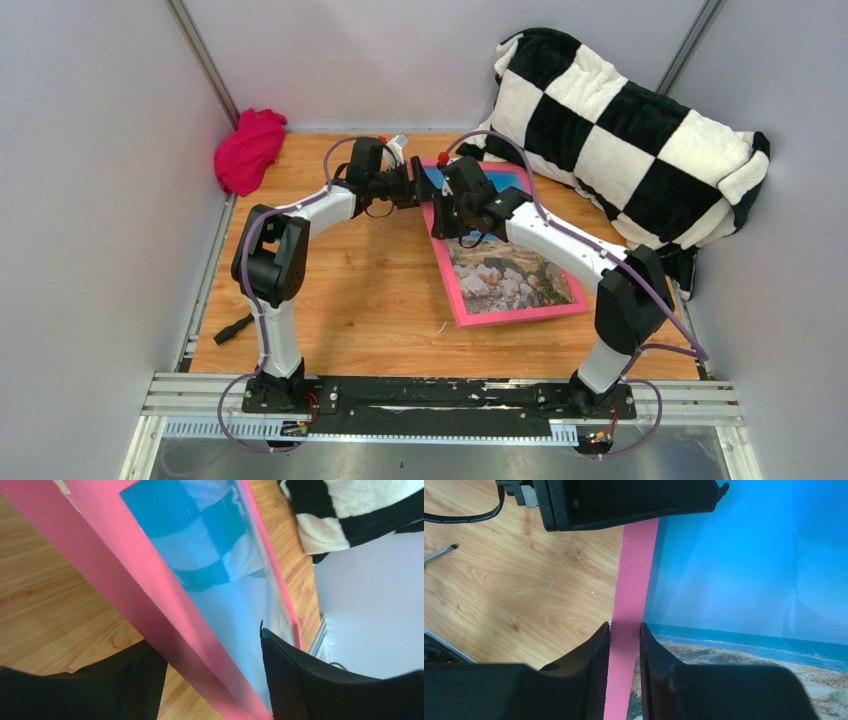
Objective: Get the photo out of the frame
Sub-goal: Turn over the photo frame at the center of the board.
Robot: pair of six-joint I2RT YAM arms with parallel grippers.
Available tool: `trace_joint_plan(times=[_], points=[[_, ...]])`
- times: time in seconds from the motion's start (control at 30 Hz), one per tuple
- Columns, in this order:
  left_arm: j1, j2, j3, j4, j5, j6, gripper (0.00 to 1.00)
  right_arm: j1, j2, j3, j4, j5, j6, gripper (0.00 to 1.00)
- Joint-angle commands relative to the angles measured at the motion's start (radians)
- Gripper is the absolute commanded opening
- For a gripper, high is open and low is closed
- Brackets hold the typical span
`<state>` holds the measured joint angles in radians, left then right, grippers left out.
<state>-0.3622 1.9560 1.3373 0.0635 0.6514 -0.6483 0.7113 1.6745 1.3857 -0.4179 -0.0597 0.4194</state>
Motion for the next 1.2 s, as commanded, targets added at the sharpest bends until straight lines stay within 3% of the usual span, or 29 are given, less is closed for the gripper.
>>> trace_joint_plan(times=[0.0, 0.23, 0.47, 0.83, 1.03, 1.17], points=[[-0.004, -0.003, 0.01, 0.062, 0.034, -0.07, 0.67, -0.031, -0.04, 0.019, 0.057, -0.062, 0.014, 0.0], [-0.004, -0.065, -0.008, 0.087, 0.049, -0.151, 0.66, -0.051, -0.048, 0.041, 0.057, -0.064, 0.014, 0.0], [-0.004, -0.132, -0.014, 0.111, 0.04, -0.212, 0.49, -0.061, -0.057, 0.083, 0.051, -0.062, -0.001, 0.0], [-0.004, -0.161, 0.027, 0.112, 0.045, -0.263, 0.42, -0.06, -0.054, 0.142, 0.035, -0.115, -0.011, 0.0], [-0.004, -0.202, 0.001, 0.113, -0.028, -0.315, 0.27, -0.059, -0.066, 0.148, 0.031, -0.09, -0.042, 0.0], [-0.004, -0.22, -0.009, 0.113, -0.05, -0.322, 0.2, -0.06, -0.082, 0.143, 0.031, -0.038, -0.09, 0.13]])
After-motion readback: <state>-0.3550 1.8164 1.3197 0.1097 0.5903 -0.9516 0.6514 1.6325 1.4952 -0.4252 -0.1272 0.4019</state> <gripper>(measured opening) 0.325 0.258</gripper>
